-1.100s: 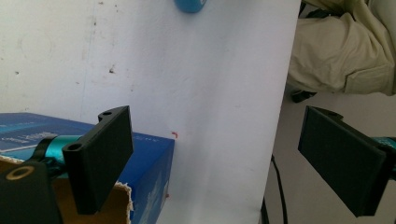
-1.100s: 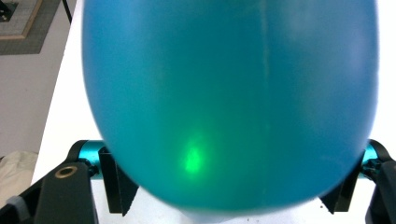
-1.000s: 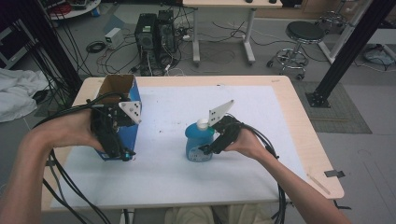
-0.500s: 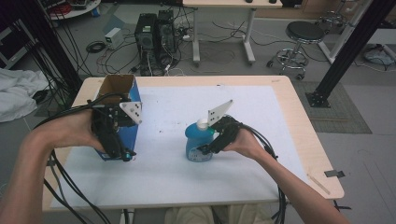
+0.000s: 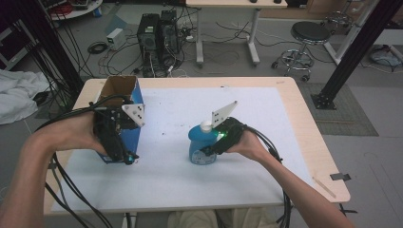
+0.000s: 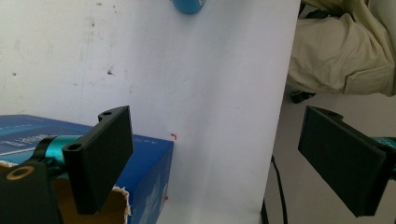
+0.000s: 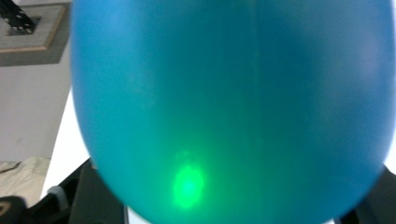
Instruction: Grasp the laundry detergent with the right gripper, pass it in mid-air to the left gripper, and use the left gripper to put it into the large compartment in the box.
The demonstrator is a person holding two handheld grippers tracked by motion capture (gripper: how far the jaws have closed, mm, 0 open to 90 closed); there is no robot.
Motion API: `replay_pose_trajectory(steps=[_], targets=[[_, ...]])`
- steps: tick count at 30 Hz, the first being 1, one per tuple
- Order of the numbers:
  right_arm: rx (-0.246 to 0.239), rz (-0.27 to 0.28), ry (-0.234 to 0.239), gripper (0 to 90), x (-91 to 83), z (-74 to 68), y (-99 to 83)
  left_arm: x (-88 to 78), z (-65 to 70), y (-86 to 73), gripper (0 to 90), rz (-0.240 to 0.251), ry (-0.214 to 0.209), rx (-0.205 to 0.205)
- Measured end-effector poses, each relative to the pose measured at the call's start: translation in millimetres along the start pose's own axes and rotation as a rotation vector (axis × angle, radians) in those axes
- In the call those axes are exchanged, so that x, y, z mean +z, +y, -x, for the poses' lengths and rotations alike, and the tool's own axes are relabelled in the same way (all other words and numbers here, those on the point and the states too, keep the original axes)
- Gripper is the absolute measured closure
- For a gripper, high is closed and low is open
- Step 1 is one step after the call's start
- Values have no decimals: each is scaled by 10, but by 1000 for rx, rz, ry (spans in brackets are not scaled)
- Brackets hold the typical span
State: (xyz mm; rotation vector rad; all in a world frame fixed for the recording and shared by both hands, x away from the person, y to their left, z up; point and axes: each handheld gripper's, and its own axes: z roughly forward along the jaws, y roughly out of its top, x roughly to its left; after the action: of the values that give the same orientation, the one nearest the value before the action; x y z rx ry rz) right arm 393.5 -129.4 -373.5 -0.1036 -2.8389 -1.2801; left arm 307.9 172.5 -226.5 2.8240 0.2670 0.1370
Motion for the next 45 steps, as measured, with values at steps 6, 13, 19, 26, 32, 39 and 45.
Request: replay_pose_trajectory(steps=[6, 13, 19, 26, 32, 39, 45], targets=[[-2, 9, 25, 424, 10, 11, -7, 1, 0, 2, 104, 0, 1, 2], [-32, 11, 8, 450, 0, -3, -6, 6, 8, 10, 104, 0, -3, 0], [-53, 22, 0, 465, 2, -15, -13, -5, 20, 1, 104, 6, 3, 1], [-58, 25, 0, 472, -1, -13, -17, -19, 22, 17, 104, 14, 8, 5], [-63, 19, -14, 474, -14, -6, -8, -36, 11, 44, 104, 18, 15, 0], [-58, 47, -32, 473, -207, 24, 37, -83, -49, 161, 104, 46, 25, -10], [-69, 51, -40, 472, -430, 59, 107, -107, -141, 382, 104, 86, 30, -23]])
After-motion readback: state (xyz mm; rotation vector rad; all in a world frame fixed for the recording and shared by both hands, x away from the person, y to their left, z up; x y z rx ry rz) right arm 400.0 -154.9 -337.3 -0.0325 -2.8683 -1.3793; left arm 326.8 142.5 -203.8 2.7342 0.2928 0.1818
